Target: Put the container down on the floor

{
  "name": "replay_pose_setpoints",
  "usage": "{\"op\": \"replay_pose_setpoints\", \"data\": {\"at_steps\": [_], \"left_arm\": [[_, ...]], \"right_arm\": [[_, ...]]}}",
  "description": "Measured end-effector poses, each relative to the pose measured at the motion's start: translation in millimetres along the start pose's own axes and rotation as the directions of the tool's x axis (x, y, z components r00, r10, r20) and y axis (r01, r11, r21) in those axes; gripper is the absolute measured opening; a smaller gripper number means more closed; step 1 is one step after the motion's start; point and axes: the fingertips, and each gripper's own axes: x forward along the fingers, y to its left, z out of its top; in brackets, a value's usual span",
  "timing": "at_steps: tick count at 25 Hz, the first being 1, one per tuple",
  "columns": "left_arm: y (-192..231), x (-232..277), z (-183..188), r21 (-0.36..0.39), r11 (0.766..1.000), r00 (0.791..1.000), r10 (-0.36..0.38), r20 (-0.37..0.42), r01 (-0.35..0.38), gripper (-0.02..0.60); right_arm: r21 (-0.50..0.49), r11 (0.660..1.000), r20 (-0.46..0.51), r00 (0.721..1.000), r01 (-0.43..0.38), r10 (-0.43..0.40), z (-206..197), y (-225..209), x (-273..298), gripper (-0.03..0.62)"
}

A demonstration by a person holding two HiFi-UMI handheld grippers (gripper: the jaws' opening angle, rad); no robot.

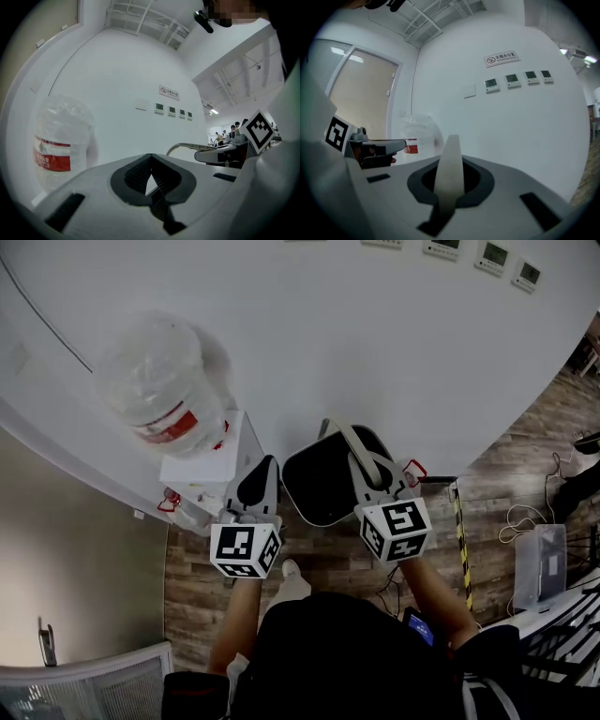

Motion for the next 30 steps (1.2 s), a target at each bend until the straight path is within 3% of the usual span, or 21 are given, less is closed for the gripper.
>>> {"op": "replay_pose_setpoints", "data": {"at_steps": [16, 30], "left_arm": [[101.6, 87.7, -13.8, -0.019, 0.994, 0.993, -0.112, -0.047, 0.111, 0.017], [138.7, 128.0, -34.3, -0.056, 0.980, 0.979, -0.192, -0.074, 0.188, 0.017]], "right_arm": [[0.013, 0.995, -0.025, 0.994, 0.103, -0.103, 14.1, -5.3, 129.6, 0.030], [0.025, 0.982, -0.070, 0.981, 0.185, -0.183, -0.9, -10.7, 181.5, 0.031]]}}
